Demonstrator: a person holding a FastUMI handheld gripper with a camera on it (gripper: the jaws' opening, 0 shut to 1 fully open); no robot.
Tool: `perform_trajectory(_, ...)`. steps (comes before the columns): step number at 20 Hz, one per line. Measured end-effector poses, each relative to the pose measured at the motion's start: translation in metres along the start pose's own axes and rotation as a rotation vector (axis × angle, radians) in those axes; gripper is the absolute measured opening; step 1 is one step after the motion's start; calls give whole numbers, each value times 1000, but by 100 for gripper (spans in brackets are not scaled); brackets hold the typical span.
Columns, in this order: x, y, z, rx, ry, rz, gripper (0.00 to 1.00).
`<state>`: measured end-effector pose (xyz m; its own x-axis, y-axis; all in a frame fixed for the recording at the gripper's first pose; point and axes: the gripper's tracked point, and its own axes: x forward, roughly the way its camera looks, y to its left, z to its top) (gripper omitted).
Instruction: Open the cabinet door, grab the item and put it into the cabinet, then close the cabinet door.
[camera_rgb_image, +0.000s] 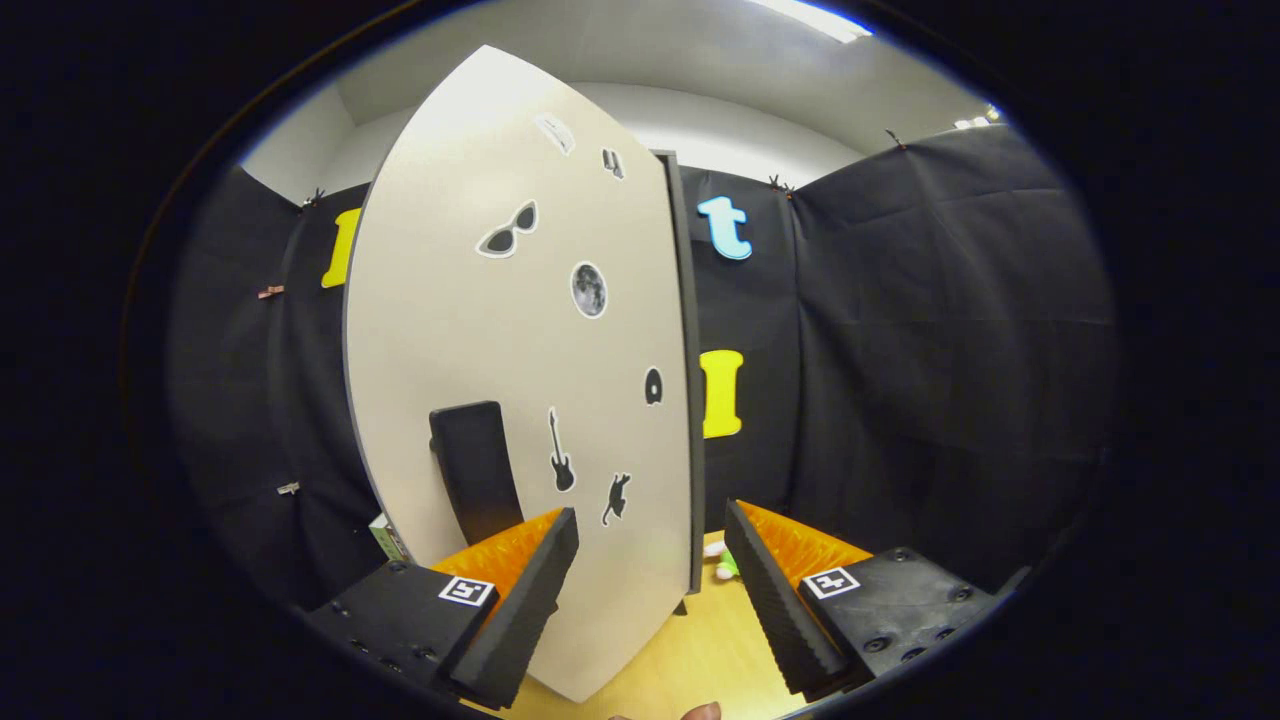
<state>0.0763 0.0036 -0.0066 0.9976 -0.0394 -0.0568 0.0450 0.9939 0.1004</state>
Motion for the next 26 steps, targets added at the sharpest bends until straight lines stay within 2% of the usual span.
perform_trajectory(4,27,51,-7,0,24,87,96)
perform_trajectory(7,32,66,-2,-18,16,110,96)
perform_trajectory(12,33,61,7,-73,-9,79,96)
perform_trajectory(17,36,57,8,-84,-18,49,96)
perform_trajectory(26,39,56,5,-79,-18,43,96)
